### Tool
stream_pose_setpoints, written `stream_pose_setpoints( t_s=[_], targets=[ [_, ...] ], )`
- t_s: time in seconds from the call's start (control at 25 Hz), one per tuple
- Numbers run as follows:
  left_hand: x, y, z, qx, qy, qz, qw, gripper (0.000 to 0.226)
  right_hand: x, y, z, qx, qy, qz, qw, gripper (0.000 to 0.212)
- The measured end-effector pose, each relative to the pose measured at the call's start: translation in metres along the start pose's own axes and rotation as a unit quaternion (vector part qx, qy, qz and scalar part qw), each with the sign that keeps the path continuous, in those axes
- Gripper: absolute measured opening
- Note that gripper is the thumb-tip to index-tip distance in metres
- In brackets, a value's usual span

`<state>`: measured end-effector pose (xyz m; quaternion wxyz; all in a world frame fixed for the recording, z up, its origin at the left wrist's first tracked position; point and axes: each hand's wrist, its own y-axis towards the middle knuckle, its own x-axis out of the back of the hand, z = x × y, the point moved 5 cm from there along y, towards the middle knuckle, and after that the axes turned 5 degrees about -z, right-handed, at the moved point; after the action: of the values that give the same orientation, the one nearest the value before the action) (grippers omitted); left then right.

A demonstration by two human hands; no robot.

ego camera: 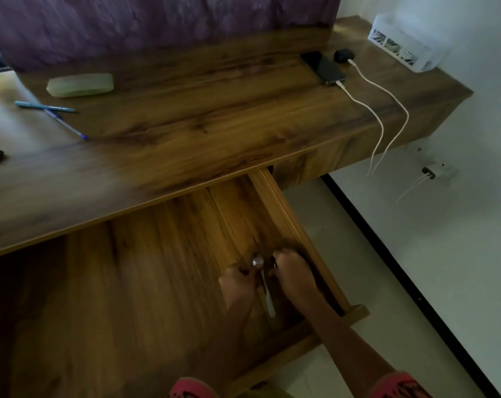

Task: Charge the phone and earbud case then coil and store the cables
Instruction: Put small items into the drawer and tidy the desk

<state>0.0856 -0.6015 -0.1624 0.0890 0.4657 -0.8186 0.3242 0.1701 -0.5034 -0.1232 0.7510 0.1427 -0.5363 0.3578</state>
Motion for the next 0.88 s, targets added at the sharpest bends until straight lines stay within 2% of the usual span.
stream_pose_setpoints(
  t_s=[0.2, 0.32, 0.44, 0.6, 0.72, 0.88],
  targets=[
    [0.03, 0.003, -0.015, -0.058, 0.032, -0.031, 0.997, 0.026, 0.015, 0.002, 0.024, 0.039, 0.011, -0.048, 0.998, 0.028],
    [0.07, 0.006, -0.035, -0.099, 0.052, -0.084, 0.99, 0.026, 0.031, 0.013, 0.067, 0.091, 0.03, -0.081, 0.992, 0.03],
    [0.132, 0.009, -0.056, -0.15, 0.067, -0.182, 0.97, 0.027, 0.046, 0.027, 0.133, 0.154, 0.051, -0.131, 0.978, 0.028],
    [0.227, 0.016, -0.087, -0.21, 0.091, -0.319, 0.92, 0.026, 0.053, 0.052, 0.227, 0.218, 0.086, -0.165, 0.958, 0.024],
    [0.292, 0.039, -0.096, -0.206, 0.104, -0.38, 0.896, 0.024, 0.047, 0.079, 0.289, 0.245, 0.103, -0.162, 0.95, 0.024],
    [0.365, 0.104, -0.087, -0.221, 0.135, -0.38, 0.888, 0.026, 0.009, 0.13, 0.359, 0.243, 0.084, -0.084, 0.963, 0.038]
  ],
)
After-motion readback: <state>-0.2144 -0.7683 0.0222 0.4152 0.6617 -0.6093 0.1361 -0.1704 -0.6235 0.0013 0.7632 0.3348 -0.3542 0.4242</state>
